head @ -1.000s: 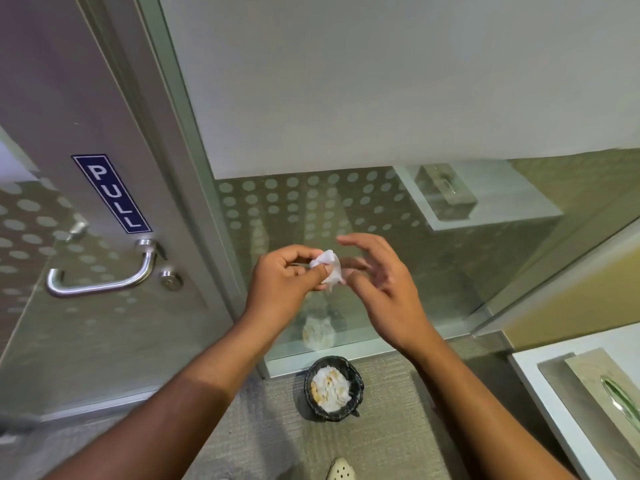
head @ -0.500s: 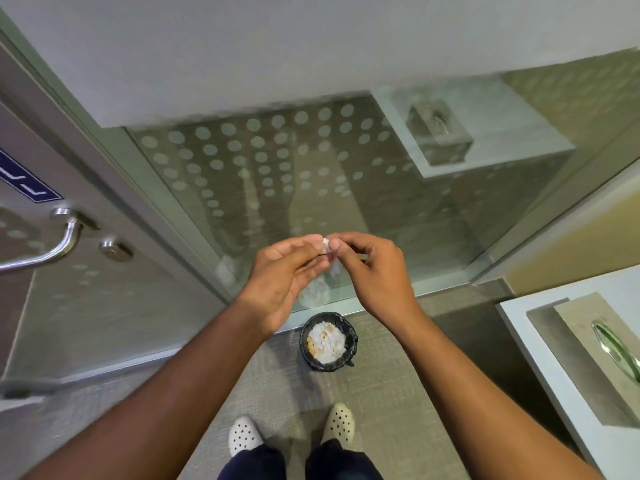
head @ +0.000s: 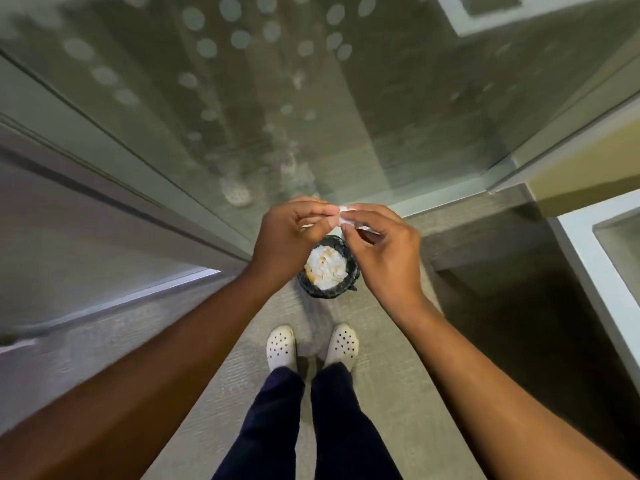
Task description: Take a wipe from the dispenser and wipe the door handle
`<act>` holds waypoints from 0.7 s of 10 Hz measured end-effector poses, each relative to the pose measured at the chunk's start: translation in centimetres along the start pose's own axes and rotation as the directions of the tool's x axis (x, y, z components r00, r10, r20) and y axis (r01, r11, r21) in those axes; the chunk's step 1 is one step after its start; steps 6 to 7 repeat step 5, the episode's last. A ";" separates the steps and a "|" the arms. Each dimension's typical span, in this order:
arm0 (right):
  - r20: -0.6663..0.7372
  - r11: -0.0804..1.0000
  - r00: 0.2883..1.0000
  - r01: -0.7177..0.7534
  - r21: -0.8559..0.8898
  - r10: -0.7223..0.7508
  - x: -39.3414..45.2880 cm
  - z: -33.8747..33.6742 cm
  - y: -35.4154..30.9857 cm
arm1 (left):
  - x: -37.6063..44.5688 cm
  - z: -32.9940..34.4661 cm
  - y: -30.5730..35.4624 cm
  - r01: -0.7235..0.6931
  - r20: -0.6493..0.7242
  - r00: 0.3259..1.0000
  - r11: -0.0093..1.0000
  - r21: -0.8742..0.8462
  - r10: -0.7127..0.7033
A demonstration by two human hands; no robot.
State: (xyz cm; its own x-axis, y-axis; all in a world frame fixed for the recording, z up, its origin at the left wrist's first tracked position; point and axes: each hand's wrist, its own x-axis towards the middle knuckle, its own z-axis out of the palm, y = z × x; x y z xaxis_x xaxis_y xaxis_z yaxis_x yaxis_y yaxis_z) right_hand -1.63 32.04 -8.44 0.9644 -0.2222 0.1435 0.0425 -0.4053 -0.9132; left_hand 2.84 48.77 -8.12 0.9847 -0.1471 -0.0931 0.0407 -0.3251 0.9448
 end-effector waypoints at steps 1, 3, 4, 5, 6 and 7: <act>0.042 0.993 0.999 0.025 -0.114 -0.020 -1.4 3.3 6.8 | 0.6 1.6 -6.6 -0.044 0.022 0.999 0.978 0.205 0.040; 0.332 0.930 0.936 0.013 -0.367 0.118 -0.9 7.7 17.0 | 1.5 3.5 -14.8 -0.109 0.199 0.979 0.917 0.384 0.033; 0.490 0.834 0.786 -0.056 -0.549 0.376 -0.5 9.1 22.0 | 2.4 4.4 -18.0 -0.172 0.285 0.958 0.859 0.482 0.032; 0.416 0.786 0.763 -0.189 -0.588 0.495 -0.3 9.2 23.7 | 3.0 5.0 -19.4 -0.201 0.320 0.947 0.811 0.549 0.019; 0.416 0.786 0.763 -0.189 -0.588 0.495 -0.3 9.2 23.7 | 3.0 5.0 -19.4 -0.201 0.320 0.947 0.811 0.549 0.019; 0.416 0.786 0.763 -0.189 -0.588 0.495 -0.3 9.2 23.7 | 3.0 5.0 -19.4 -0.201 0.320 0.947 0.811 0.549 0.019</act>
